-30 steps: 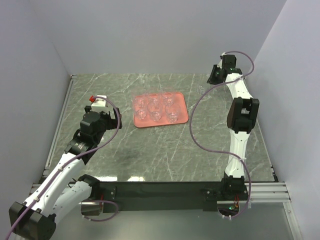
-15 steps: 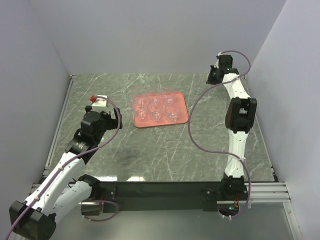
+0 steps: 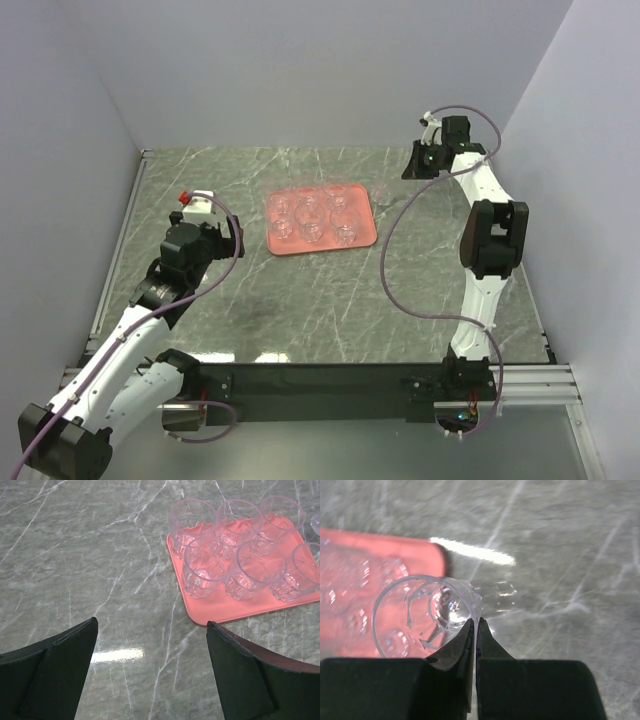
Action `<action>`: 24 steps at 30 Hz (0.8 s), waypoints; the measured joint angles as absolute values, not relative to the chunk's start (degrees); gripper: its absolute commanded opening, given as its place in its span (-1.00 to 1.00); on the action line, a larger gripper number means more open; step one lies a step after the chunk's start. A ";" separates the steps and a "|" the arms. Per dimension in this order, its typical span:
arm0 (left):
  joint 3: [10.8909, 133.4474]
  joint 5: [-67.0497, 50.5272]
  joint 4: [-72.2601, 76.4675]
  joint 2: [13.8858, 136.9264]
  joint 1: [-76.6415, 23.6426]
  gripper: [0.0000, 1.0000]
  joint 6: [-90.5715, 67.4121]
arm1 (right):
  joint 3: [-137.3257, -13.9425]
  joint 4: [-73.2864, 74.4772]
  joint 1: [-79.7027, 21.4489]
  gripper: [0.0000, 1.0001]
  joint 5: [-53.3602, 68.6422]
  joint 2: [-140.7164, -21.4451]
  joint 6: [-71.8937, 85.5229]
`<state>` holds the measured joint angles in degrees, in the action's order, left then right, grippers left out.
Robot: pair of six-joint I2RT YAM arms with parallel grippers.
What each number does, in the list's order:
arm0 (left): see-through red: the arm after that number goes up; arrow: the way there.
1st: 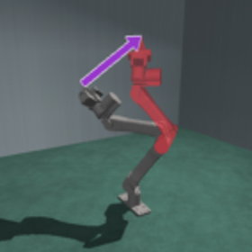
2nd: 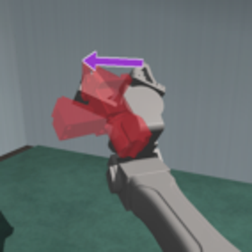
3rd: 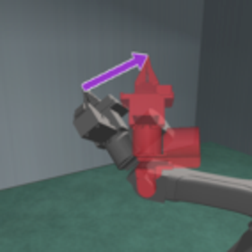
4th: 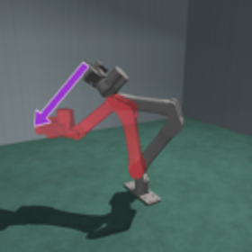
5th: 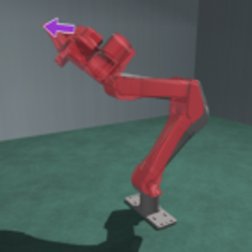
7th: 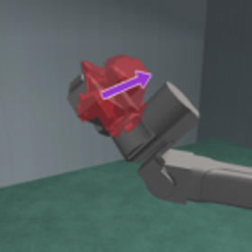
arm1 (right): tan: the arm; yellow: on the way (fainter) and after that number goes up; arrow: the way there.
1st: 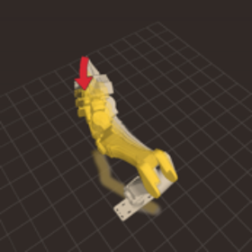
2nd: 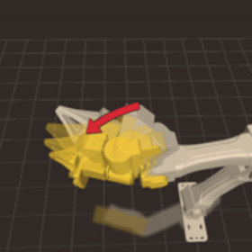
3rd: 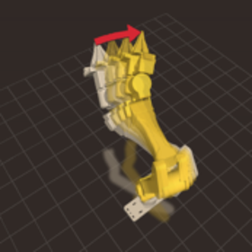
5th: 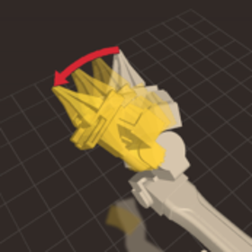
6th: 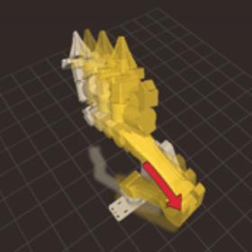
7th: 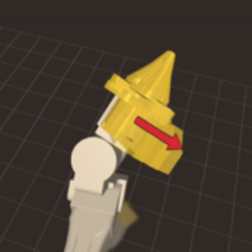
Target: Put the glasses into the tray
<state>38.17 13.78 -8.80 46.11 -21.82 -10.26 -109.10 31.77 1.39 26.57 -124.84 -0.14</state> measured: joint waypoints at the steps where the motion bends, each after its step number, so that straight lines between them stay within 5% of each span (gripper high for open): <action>1: 38.17 13.78 -8.80 46.06 -21.82 0.92 -10.26 | -108.22 31.88 1.39 -1.00 28.10 -123.76 -1.23; 24: 38.17 13.78 -8.80 44.84 -21.80 0.92 -10.26 | -101.56 30.50 -6.24 -1.00 36.45 -119.37 -6.46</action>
